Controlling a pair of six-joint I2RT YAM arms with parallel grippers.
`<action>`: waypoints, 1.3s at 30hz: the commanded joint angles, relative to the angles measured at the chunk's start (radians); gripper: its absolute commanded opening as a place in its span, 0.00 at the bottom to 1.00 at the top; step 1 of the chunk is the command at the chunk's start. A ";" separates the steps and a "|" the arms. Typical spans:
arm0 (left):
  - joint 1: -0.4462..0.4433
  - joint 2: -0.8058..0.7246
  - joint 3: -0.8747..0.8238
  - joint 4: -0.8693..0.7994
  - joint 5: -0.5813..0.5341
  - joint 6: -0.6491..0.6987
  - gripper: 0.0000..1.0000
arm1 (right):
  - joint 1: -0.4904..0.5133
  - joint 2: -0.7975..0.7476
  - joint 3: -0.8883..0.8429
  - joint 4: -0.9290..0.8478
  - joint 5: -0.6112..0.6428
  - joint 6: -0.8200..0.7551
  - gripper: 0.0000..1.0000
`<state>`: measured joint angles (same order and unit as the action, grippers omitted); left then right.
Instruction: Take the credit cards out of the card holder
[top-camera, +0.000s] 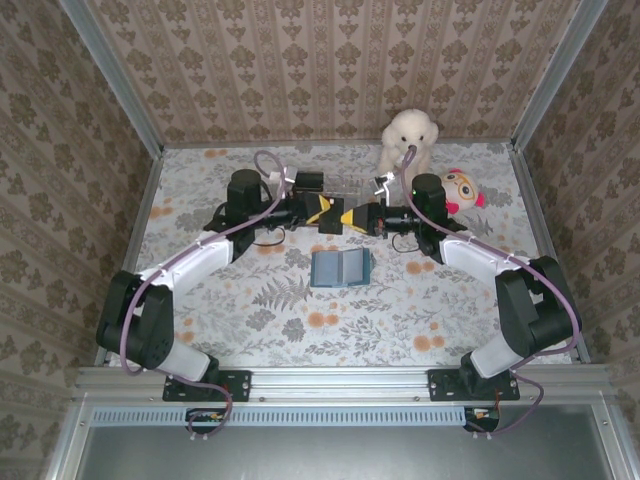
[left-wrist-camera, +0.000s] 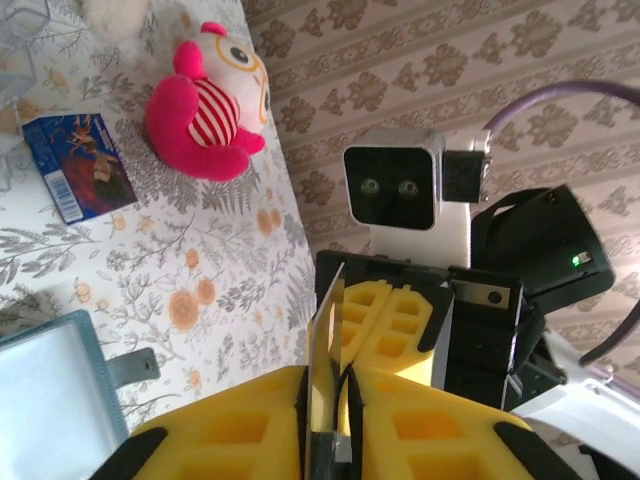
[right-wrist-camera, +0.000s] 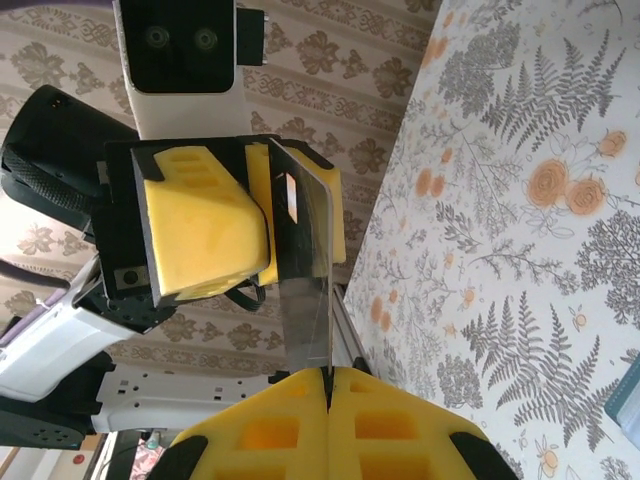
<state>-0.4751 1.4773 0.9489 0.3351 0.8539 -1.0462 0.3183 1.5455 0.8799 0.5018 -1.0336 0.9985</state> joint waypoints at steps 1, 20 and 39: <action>0.005 -0.024 -0.009 0.062 -0.001 -0.017 0.07 | -0.003 0.015 0.026 0.086 -0.030 0.045 0.00; 0.005 -0.028 -0.070 0.216 -0.267 -0.191 0.00 | 0.095 0.070 0.016 0.351 0.248 0.334 0.33; 0.125 -0.127 -0.069 -0.206 -0.312 -0.038 0.63 | 0.087 0.086 0.013 0.128 0.371 0.090 0.00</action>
<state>-0.3851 1.4090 0.8669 0.3401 0.5686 -1.1831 0.4103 1.6524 0.8780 0.7734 -0.7109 1.2579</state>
